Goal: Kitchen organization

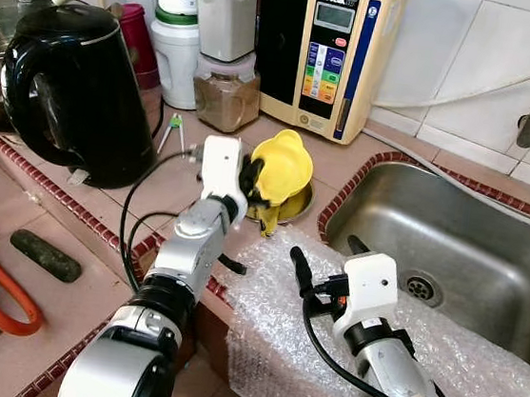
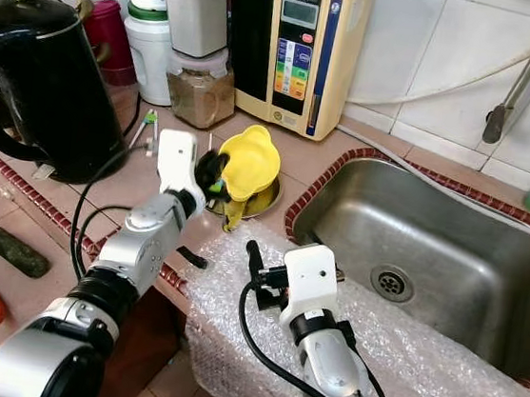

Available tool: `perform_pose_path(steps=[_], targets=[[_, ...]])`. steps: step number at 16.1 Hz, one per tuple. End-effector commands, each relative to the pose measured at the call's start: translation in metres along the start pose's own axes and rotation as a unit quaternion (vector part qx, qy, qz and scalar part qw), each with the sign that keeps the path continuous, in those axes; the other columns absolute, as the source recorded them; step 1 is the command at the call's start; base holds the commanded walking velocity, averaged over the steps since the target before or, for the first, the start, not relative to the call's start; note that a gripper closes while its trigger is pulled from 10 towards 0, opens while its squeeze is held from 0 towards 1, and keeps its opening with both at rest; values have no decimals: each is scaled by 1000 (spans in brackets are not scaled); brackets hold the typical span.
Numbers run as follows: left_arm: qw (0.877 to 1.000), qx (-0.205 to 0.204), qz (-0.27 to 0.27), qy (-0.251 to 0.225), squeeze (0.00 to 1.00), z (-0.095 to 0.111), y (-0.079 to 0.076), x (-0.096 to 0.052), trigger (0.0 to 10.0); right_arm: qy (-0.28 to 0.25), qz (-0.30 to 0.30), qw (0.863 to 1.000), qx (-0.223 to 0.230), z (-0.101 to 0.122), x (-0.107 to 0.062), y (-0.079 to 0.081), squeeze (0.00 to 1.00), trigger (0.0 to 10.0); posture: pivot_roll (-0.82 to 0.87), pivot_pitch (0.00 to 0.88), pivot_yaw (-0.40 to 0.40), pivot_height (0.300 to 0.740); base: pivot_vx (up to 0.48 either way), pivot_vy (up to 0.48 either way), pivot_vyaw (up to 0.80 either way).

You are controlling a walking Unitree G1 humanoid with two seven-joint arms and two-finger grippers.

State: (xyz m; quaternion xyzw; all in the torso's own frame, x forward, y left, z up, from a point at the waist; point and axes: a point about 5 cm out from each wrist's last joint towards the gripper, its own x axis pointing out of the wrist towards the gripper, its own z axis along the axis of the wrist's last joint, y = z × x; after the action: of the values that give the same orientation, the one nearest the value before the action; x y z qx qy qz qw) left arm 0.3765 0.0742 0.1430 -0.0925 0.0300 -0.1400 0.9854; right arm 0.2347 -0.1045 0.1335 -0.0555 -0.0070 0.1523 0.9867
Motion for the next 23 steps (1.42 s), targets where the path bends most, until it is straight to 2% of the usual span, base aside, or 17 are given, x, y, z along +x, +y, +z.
perform_pose_path(steps=[1,2,8,12,16,18,19,20,23], targets=[[1000,2,9,-9,1000,5,1,3,10000,-4,-8,1000,-2,1,0,-1,0,10000,-32,0,80,740,0,0,0],[1000,-6,15,-5,1000,3,2,4,10000,-6,-11,1000,-3,1,-1,-3,0,10000,-36,0,79,740,0,0,0],[1000,8,-2,0,1000,-3,-14,8,10000,-6,-16,1000,-6,2,-3,-3,0,10000,-52,0,89,740,0,0,0],[999,35,26,14,1000,-9,-10,7,10000,-6,-15,1000,-6,3,-4,-3,0,10000,-57,0,76,740,0,0,0],[999,31,35,23,1000,-12,-12,8,10000,-4,-7,1000,-11,3,-3,-4,0,10000,-53,0,65,740,0,0,0],[999,29,29,23,1000,-10,-15,9,6706,-8,-3,1000,-13,5,2,-5,0,10000,-43,0,55,740,0,0,0],[999,33,23,20,533,-8,-17,10,3608,-10,-2,1000,-13,5,3,-5,0,10000,-42,0,53,740,0,0,0],[999,36,18,18,0,-8,-18,10,0,-9,0,1000,-13,5,3,-5,0,10000,-42,0,53,740,0,0,0],[998,51,4,36,0,-12,-21,10,0,4,4,1000,-6,1,2,-4,0,10000,-43,0,50,740,0,0,0]])
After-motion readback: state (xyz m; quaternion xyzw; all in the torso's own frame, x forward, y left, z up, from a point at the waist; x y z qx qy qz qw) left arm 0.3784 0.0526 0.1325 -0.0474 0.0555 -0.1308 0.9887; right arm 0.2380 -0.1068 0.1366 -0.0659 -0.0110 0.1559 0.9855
